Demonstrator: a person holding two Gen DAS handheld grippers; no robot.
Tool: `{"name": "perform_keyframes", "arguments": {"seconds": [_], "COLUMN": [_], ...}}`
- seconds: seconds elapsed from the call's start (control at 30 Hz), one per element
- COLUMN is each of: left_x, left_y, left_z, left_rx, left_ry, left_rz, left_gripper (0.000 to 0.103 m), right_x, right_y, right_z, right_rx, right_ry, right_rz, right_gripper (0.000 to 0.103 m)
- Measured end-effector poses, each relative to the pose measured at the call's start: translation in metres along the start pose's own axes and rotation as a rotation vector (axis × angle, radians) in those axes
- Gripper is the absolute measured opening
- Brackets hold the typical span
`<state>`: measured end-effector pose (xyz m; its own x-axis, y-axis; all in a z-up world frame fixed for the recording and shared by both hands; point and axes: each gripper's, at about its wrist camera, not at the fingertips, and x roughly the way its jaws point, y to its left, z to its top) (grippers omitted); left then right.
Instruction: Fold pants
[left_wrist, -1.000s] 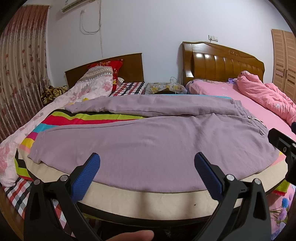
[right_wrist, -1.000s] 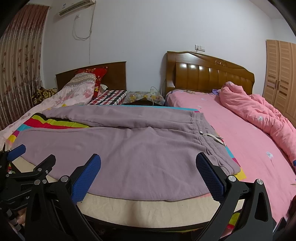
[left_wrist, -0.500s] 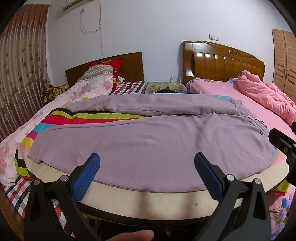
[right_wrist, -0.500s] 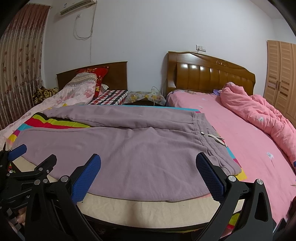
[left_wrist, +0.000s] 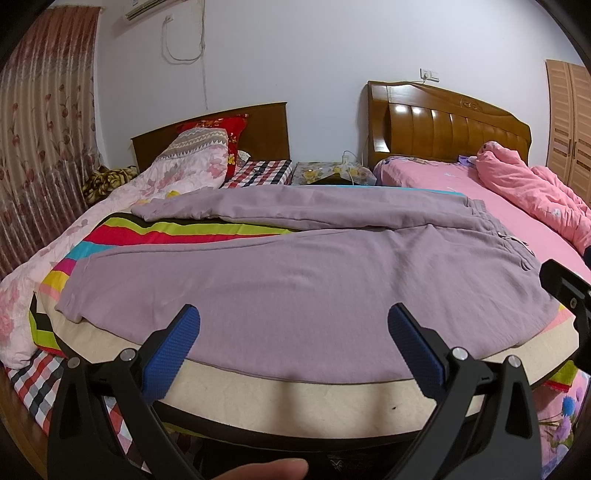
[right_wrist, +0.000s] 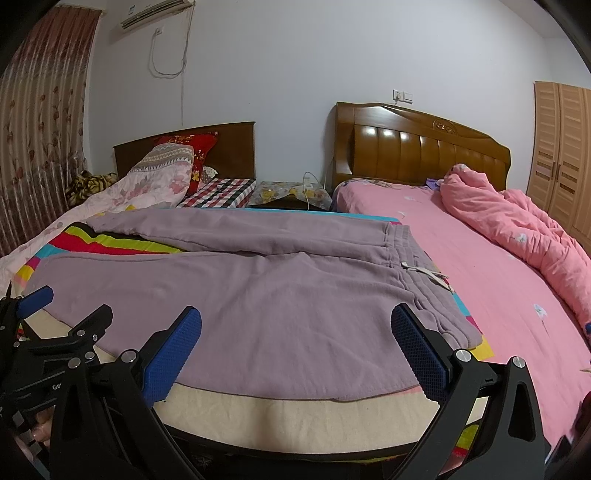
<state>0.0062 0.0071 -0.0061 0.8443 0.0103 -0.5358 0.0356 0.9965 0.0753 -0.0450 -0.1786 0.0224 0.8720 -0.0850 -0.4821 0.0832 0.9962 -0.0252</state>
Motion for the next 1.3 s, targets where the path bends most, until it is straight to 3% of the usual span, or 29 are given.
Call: {"name": "perform_keyframes", "arguments": {"seconds": [1.3], "left_x": [0.0005], "left_y": [-0.0004], "left_z": [-0.0014], "left_rx": [0.005], "left_ry": [0.005], "left_rz": [-0.002], "left_gripper": [0.102], "right_x": [0.0], "right_y": [-0.0042], "right_z": [-0.0035], "right_rx": [0.004], "right_ry": [0.011], "right_rz": [-0.015], "right_gripper": [0.099]}}
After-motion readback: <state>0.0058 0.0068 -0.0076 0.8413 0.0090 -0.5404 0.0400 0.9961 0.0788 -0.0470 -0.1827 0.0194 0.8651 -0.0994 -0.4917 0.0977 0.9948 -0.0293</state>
